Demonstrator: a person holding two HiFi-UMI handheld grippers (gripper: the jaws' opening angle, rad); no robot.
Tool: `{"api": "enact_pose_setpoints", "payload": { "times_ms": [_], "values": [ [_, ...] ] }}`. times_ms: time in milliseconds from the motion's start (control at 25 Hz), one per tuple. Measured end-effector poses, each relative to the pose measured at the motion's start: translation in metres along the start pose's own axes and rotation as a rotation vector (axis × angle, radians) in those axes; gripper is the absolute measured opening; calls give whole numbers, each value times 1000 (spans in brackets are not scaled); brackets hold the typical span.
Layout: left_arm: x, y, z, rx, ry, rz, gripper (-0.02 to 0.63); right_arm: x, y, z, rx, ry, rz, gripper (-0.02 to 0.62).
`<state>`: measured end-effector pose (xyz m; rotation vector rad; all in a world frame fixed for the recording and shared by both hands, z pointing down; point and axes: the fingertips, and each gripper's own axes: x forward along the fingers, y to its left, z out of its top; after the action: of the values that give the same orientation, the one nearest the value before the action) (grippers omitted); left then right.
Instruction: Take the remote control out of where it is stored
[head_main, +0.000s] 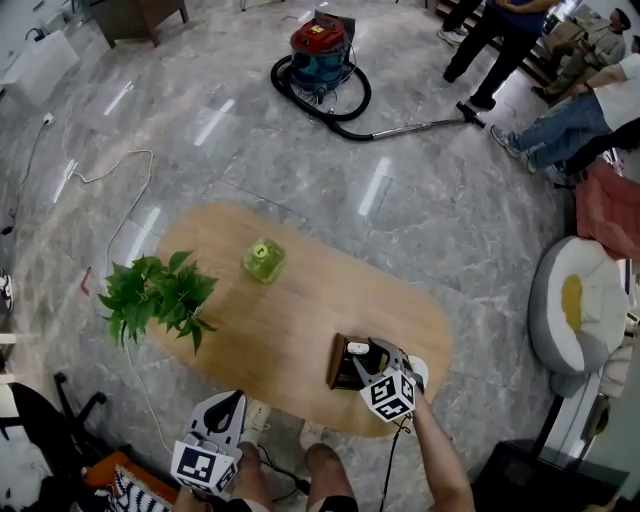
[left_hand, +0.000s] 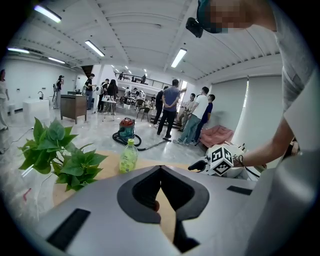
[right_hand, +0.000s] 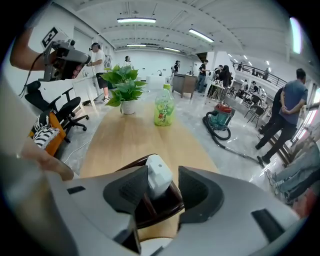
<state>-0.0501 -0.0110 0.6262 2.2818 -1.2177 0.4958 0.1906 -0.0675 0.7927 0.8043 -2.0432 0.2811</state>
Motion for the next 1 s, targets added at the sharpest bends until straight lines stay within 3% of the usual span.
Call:
{"api": "enact_pose_setpoints", "payload": {
  "times_ms": [720,840,1000],
  "values": [
    [14,-3,1,-22,8,20,6,14,6,-12,-60,49,100,173],
    [13,-4,2,-24,6,20,6,11,7,-14,-73,59,108,133],
    [10,-1,3,-30,0,23,6,11,7,-15,-88,68,104,127]
  ]
}}
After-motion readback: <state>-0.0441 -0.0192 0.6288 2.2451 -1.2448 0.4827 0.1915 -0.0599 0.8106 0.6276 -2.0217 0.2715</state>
